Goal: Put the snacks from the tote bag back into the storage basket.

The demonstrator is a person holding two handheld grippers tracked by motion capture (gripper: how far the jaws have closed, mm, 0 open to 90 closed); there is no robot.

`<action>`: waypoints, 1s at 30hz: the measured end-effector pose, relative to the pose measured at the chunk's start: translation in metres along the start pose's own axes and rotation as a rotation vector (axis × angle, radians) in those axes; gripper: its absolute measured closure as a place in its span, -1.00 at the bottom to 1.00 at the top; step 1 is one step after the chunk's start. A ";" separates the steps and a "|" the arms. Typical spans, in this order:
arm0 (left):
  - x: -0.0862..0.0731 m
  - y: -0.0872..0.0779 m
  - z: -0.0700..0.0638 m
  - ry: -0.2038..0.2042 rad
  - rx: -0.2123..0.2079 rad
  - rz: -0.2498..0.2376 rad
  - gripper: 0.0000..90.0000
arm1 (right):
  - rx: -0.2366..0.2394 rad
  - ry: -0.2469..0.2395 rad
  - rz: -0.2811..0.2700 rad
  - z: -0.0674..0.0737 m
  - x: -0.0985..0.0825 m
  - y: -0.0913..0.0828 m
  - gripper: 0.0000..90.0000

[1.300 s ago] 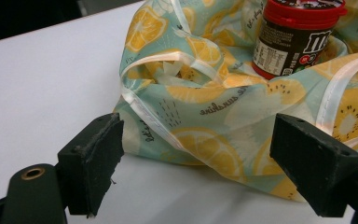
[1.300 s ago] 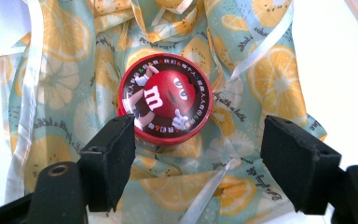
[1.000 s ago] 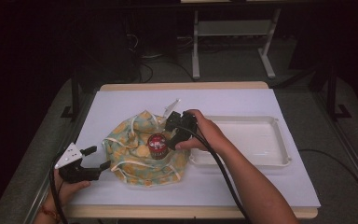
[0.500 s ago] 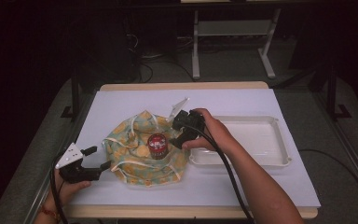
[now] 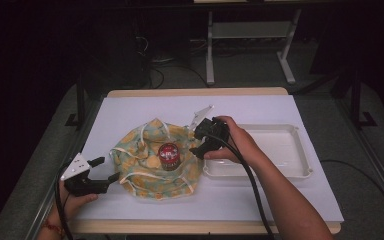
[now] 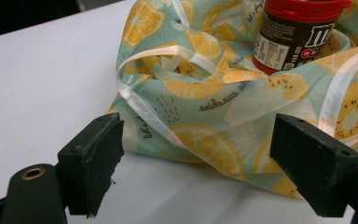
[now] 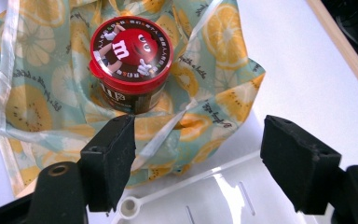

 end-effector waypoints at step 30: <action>-0.001 0.000 -0.001 0.011 -0.007 0.013 -0.63 | -0.121 0.056 -0.179 -0.001 -0.045 -0.005 -0.56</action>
Point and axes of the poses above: each handheld gripper's, and its own axes: y roughly forward along the jaws, x roughly out of its top, z roughly to its left, the point moved 2 cm from there along y, roughly forward along the jaws, and after that the axes turned 11 degrees about z, right-handed, at the moved point
